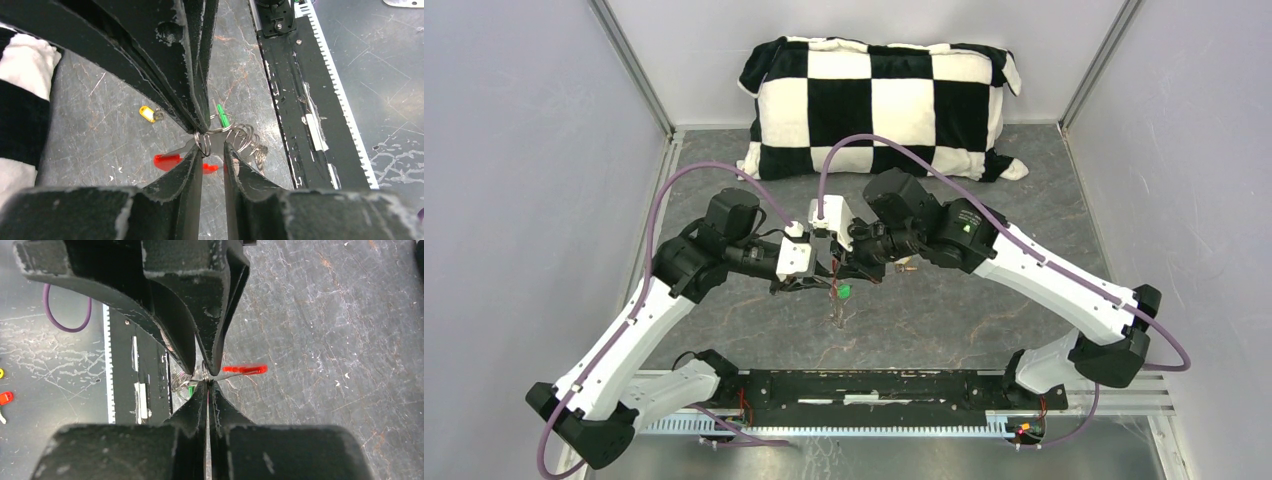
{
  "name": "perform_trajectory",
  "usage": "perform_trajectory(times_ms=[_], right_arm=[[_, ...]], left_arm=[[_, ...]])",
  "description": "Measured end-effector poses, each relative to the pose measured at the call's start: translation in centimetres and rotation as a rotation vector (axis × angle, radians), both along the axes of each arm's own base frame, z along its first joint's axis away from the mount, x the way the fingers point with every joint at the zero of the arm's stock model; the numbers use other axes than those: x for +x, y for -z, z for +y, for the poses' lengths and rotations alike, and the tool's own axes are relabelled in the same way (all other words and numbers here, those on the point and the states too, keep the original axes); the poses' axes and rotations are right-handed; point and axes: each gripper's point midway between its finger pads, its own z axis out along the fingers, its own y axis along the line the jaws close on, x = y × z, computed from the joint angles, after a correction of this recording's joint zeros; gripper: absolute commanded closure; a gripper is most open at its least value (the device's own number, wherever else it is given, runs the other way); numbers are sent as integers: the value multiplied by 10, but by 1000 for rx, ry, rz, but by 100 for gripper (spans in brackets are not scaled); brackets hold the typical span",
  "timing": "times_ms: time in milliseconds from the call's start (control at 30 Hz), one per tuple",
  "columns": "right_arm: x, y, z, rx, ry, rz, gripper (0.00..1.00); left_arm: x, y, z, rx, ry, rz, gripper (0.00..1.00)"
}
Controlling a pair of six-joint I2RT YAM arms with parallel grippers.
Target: Put the keys on the keyring
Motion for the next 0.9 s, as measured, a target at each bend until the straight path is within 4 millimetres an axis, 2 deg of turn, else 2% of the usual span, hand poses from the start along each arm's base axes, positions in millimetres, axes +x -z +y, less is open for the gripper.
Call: perform_trajectory(times_ms=[467, 567, 833, 900], right_arm=[[-3, 0, 6, -39, 4, -19, 100], [-4, 1, 6, -42, 1, -23, 100], [-6, 3, 10, -48, -11, -32, 100], [-7, 3, 10, -48, -12, -30, 100]], left_arm=[[-1, -4, 3, -4, -8, -29, 72], [0, -6, 4, -9, -15, -44, 76], [3, -12, 5, -35, -38, -89, 96], [3, -11, 5, -33, -37, -87, 98]])
